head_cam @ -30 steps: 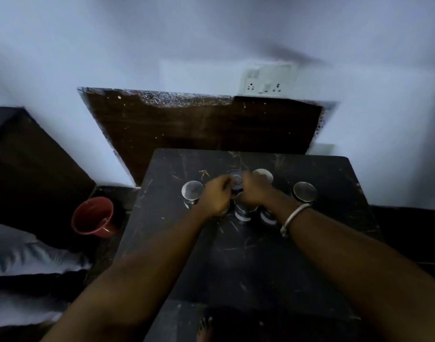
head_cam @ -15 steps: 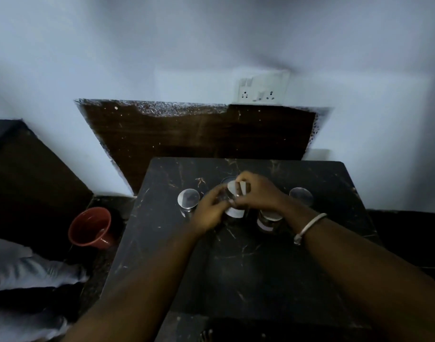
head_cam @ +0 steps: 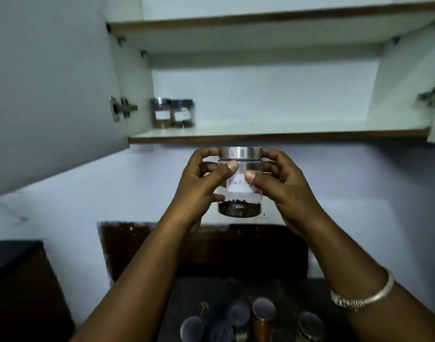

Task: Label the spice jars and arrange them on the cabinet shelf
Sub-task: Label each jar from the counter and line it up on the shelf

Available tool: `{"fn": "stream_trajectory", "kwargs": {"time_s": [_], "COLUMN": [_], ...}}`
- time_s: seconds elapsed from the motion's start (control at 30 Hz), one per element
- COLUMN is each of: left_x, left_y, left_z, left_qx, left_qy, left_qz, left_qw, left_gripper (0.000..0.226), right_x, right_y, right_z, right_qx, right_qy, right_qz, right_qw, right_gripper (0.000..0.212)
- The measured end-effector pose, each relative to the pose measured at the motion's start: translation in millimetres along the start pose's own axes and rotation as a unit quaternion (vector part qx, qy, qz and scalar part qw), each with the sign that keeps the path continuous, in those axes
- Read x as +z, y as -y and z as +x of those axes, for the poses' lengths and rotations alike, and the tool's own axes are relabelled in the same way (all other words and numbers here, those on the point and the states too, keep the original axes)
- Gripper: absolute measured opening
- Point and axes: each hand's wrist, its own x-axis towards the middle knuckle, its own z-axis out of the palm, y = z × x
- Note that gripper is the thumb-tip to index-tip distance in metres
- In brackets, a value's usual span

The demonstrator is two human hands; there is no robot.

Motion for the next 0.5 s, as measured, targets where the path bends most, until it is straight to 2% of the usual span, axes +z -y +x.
{"fn": "stream_trajectory", "kwargs": {"time_s": [0.13,0.3,0.4,0.5], "left_x": [-1,-21,-35,-48], "left_y": [-37,-59,-70,-84], "left_z": [17,38,60,95], "left_qx": [0.038,0.054,0.060,0.066], "left_qy": [-0.007,-0.015,-0.025,-0.023], "left_qz": [0.002,0.011,0.009,0.031], "left_qw": [0.999,0.998,0.998,0.997], "left_gripper": [0.045,0.038,0.043,0.044], "right_x": [7,27,43,56], "right_y": [34,54,63,75], "right_z": [16,42,64,100], "right_qx": [-0.061,-0.083,-0.100,-0.109], "right_qy": [0.012,0.033,0.046,0.023], "right_qz": [-0.001,-0.018,-0.060,-0.094], "right_qw": [0.998,0.996,0.992,0.989], "right_gripper": [0.061,0.055,0.057,0.058]}}
